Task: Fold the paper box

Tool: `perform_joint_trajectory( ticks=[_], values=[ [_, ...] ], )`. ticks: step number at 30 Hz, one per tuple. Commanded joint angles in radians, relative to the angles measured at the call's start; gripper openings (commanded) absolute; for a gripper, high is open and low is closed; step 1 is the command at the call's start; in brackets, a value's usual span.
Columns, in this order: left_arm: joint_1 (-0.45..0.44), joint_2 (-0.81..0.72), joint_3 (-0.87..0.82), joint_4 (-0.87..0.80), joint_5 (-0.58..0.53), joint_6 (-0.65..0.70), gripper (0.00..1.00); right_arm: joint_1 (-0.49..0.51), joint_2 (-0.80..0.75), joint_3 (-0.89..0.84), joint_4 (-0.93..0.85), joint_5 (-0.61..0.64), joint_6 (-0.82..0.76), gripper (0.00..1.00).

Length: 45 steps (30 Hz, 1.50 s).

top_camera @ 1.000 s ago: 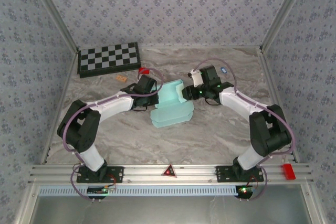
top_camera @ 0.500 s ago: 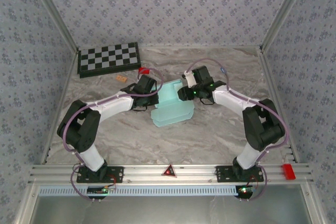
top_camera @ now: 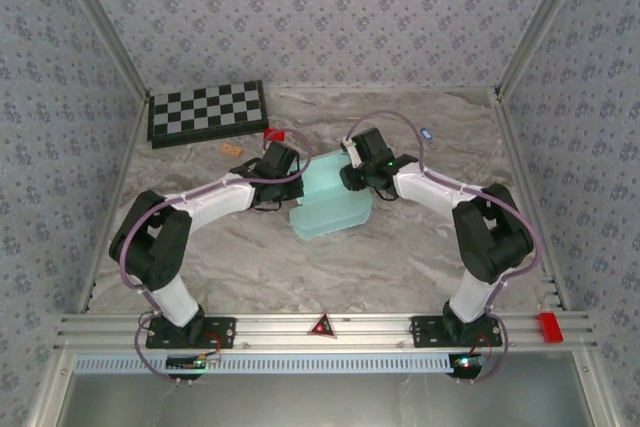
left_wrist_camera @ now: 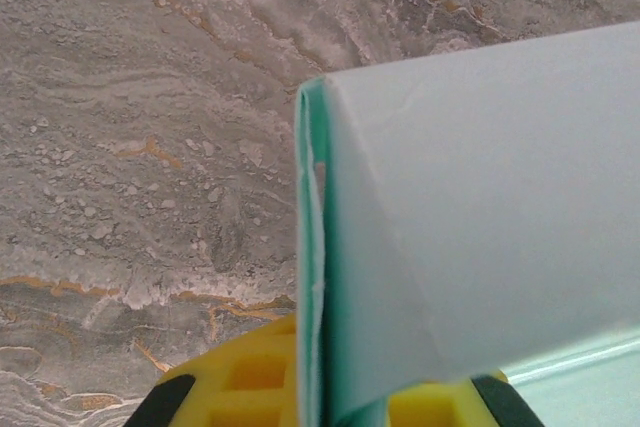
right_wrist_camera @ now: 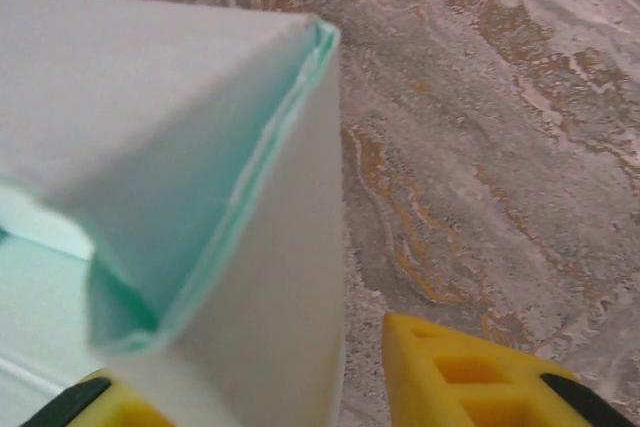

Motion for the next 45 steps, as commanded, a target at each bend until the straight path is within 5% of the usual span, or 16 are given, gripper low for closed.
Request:
perform_joint_trajectory(
  ticks=[1, 32, 45],
  values=[
    [-0.004, 0.009, 0.033, 0.008, 0.017, 0.01, 0.0, 0.008, 0.016, 0.028, -0.038, 0.107, 0.006, 0.34],
    [-0.003, 0.016, 0.032, 0.008, 0.013, -0.001, 0.0, 0.08, 0.155, 0.173, -0.259, 0.435, 0.018, 0.28],
    [-0.004, 0.023, 0.038, 0.002, 0.012, -0.003, 0.0, 0.108, 0.222, 0.241, -0.377, 0.607, 0.147, 0.27]
  ],
)
